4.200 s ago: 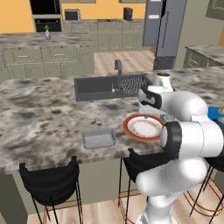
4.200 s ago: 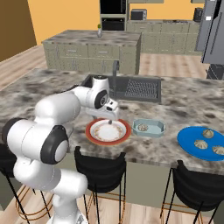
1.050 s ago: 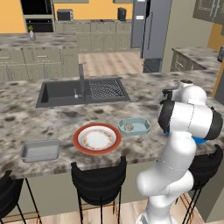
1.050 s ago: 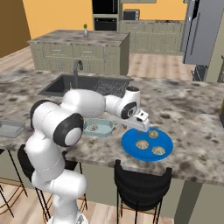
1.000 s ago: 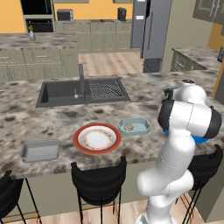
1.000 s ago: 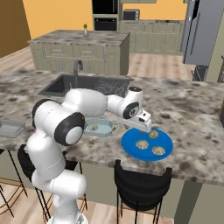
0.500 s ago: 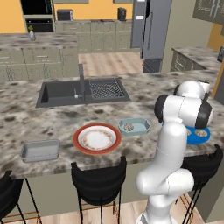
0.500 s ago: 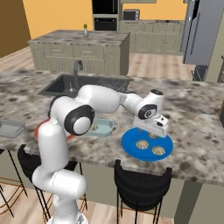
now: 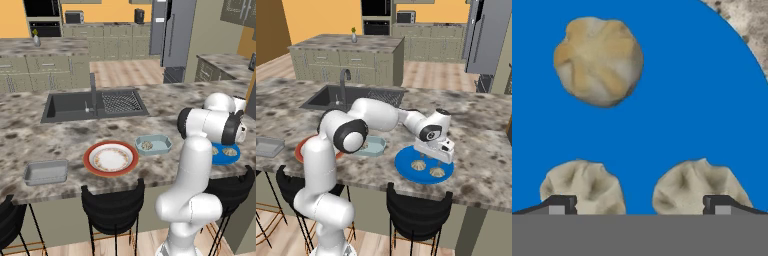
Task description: Place two dumplings into each of the tupperware containers and then place the containers in the fridge.
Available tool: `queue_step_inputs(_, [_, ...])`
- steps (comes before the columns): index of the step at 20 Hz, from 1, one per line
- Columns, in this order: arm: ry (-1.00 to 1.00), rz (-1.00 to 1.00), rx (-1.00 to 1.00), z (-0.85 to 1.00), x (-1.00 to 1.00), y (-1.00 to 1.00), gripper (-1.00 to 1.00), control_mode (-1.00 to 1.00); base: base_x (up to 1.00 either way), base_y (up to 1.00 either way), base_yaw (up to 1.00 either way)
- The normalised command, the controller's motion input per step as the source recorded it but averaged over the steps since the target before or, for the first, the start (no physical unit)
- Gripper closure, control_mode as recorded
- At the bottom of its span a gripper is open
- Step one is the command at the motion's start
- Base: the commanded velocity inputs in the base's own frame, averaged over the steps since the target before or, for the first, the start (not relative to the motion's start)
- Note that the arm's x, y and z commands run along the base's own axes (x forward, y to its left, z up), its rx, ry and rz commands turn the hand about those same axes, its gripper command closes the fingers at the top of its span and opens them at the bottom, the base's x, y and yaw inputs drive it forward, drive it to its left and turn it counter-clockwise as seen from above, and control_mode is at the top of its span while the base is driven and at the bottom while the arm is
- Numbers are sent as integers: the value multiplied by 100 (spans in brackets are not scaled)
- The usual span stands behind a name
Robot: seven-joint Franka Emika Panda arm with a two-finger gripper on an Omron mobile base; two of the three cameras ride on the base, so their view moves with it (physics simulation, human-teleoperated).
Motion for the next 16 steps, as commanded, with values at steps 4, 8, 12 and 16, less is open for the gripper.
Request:
queue_step_inputs(4, [3, 0, 0, -23, -26, -18, -100, -100, 0, 0, 0])
queue_step_inputs(8, [8, 0, -1, -16, -19, -8, -100, -100, 0, 0, 0])
queue_step_inputs(12, [1, 0, 0, 0, -7, -5, -100, -100, 0, 0, 0])
queue_step_inputs(16, [0, 0, -1, 0, -18, -1, -100, -100, 0, 0, 0])
